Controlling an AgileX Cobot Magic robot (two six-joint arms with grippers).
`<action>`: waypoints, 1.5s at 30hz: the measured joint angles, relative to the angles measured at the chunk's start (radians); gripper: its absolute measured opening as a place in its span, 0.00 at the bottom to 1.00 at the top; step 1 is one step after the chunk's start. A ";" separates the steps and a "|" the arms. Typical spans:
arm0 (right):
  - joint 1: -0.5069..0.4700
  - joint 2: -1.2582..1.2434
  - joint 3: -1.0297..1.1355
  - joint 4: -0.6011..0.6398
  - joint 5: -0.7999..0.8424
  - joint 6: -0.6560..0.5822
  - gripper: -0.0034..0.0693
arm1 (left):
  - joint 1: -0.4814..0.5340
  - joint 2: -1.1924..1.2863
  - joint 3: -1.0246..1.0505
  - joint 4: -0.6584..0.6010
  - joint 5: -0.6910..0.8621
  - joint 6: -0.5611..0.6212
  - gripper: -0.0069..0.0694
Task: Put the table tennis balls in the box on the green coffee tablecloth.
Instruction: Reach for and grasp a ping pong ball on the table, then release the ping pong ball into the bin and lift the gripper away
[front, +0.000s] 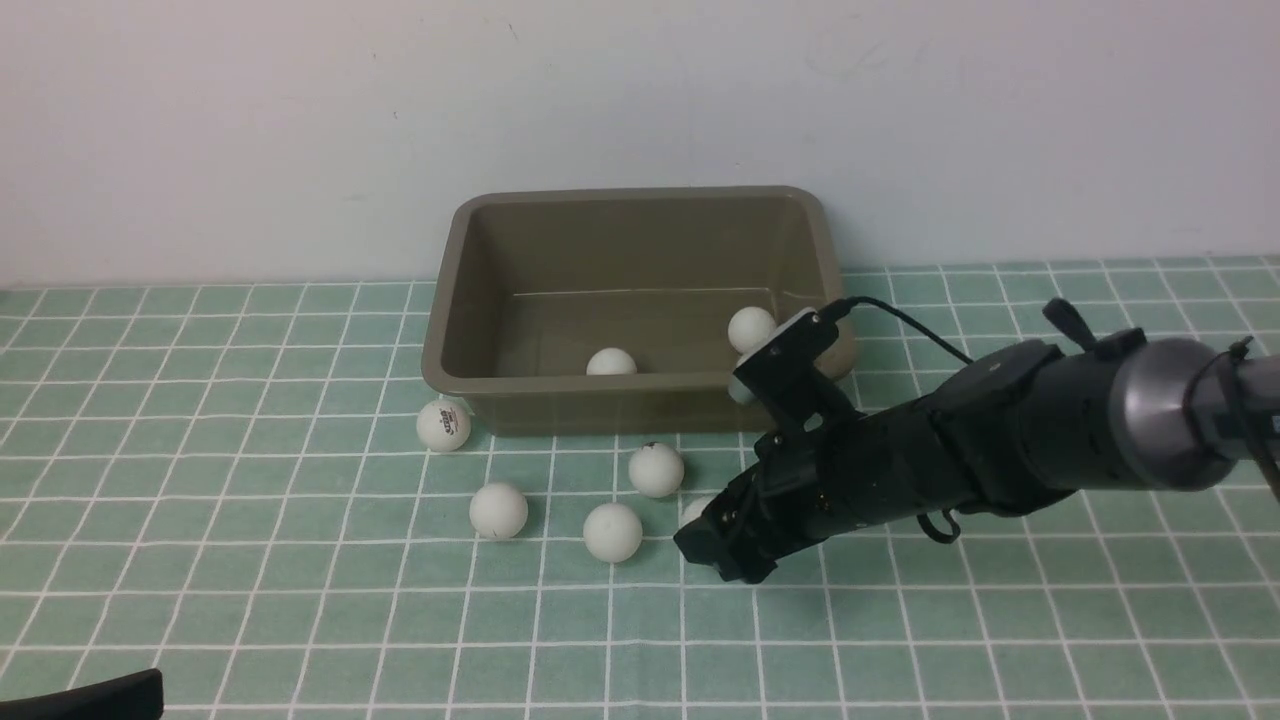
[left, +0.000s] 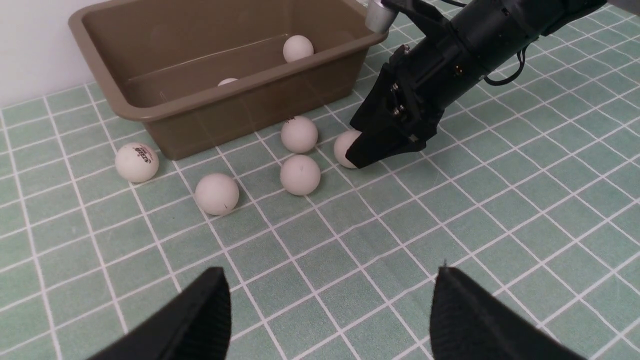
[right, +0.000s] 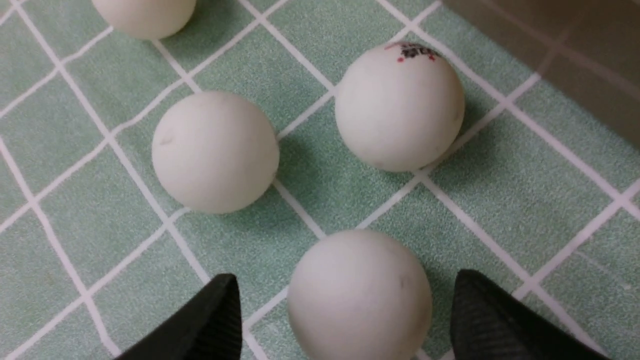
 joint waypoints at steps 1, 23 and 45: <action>0.000 0.001 0.000 0.000 0.000 -0.001 0.74 | 0.000 0.000 0.000 0.000 0.000 0.000 0.72; -0.004 -0.231 0.000 -0.093 0.009 0.006 0.53 | 0.000 0.000 0.000 0.000 0.000 0.000 0.72; -0.015 0.006 -0.302 0.015 -0.234 -0.199 0.53 | 0.000 0.000 0.000 0.000 0.000 0.000 0.72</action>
